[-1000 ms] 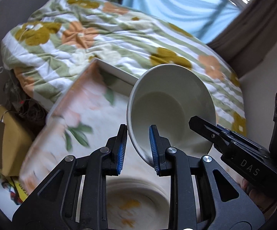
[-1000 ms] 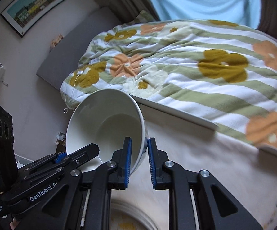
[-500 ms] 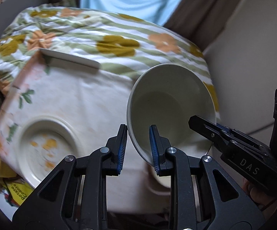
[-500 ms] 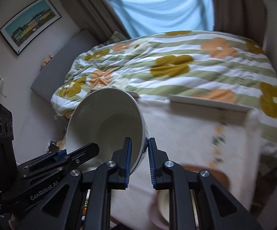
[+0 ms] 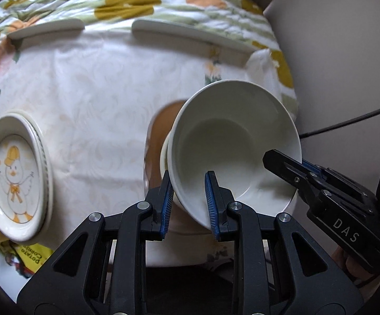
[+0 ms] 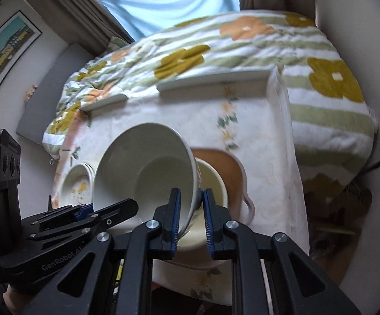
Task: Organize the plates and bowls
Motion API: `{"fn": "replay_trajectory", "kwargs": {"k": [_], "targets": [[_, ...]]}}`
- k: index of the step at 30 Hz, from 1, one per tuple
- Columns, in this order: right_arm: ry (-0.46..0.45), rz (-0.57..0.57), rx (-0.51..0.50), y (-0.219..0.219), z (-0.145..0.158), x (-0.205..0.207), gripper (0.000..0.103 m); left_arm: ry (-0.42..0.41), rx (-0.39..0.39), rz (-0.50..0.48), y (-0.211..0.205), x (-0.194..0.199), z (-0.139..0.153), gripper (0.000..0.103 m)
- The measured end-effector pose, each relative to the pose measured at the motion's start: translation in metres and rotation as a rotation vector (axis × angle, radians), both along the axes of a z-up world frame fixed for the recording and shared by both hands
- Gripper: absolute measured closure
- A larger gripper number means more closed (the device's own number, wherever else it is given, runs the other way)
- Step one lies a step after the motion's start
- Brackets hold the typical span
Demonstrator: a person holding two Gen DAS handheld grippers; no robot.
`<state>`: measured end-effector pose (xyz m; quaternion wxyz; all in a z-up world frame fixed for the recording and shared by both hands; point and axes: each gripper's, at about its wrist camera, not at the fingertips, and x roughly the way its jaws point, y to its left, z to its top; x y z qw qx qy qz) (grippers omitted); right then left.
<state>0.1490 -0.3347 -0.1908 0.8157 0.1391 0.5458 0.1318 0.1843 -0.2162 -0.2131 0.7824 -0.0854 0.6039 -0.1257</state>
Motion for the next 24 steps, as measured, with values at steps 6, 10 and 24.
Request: {"fn": "replay_trajectory", "kwargs": {"k": [6, 10, 24], "targets": [[0.013, -0.002, -0.026, 0.0, -0.02, -0.003, 0.087, 0.007, 0.064, -0.033, -0.008, 0.004, -0.014, 0.082], [0.017, 0.001, -0.043, 0.0, -0.024, -0.003, 0.087, -0.015, 0.109, -0.056, -0.016, 0.003, -0.016, 0.082], [0.019, 0.029, -0.074, 0.001, -0.031, -0.008, 0.087, -0.109, 0.299, -0.115, -0.036, 0.001, -0.015, 0.082]]}}
